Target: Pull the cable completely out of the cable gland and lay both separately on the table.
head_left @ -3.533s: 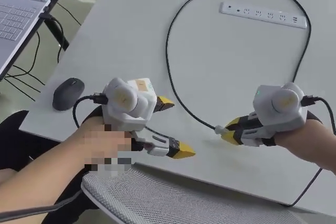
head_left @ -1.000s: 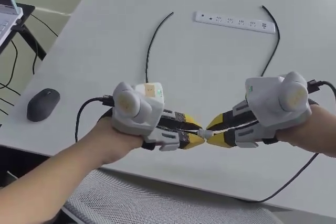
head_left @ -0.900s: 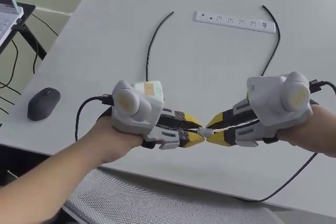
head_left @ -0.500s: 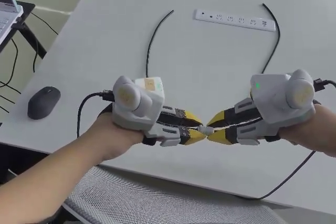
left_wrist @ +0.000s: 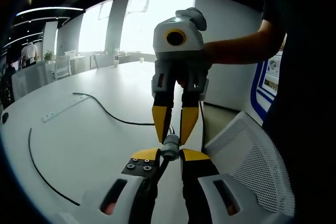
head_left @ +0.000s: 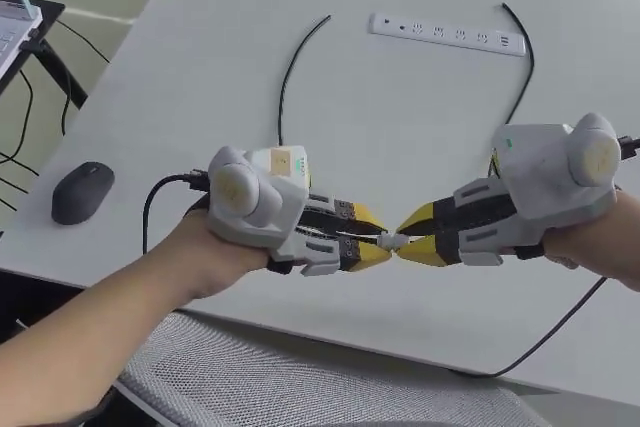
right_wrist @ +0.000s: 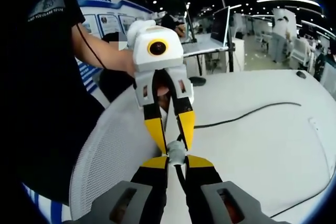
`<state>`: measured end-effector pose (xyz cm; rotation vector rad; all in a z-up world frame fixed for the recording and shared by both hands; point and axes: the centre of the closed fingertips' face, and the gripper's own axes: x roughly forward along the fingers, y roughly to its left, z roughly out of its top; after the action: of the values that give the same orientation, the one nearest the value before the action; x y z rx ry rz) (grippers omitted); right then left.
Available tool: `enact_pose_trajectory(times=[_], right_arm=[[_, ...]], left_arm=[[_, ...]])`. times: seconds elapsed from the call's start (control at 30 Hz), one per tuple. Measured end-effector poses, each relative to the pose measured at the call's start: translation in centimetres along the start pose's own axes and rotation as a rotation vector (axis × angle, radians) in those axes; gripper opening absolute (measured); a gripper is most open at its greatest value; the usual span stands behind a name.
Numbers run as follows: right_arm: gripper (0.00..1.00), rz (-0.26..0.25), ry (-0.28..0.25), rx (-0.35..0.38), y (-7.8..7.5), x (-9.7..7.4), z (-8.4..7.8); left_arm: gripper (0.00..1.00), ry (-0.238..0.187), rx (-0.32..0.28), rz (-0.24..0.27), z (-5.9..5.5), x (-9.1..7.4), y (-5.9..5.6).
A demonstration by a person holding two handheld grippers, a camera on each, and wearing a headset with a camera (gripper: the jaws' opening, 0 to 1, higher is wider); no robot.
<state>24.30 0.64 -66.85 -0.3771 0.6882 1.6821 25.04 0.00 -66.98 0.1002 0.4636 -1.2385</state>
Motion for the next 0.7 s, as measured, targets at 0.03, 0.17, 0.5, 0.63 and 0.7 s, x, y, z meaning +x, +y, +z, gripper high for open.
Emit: enact_pose_trajectory(times=[0.03, 0.17, 0.5, 0.63, 0.7], right_arm=[[0.06, 0.003, 0.002, 0.003, 0.07, 0.03, -0.03], [0.07, 0.005, 0.016, -0.009, 0.24, 0.25, -0.14], [0.08, 0.001, 0.022, -0.014, 0.23, 0.51, -0.09], [0.08, 0.008, 0.024, 0.005, 0.29, 0.56, -0.14], [0.09, 0.016, 0.032, -0.002, 0.46, 0.69, -0.32]], left_arm=[[0.16, 0.003, -0.002, -0.004, -0.02, 0.01, -0.05], [0.15, 0.027, -0.022, -0.004, -0.29, 0.06, -0.13], [0.14, 0.040, -0.073, 0.005, -0.28, -0.20, 0.00], [0.14, 0.042, -0.088, 0.002, -0.10, -0.18, -0.28], [0.14, 0.045, -0.092, -0.001, -0.06, -0.08, -0.52]])
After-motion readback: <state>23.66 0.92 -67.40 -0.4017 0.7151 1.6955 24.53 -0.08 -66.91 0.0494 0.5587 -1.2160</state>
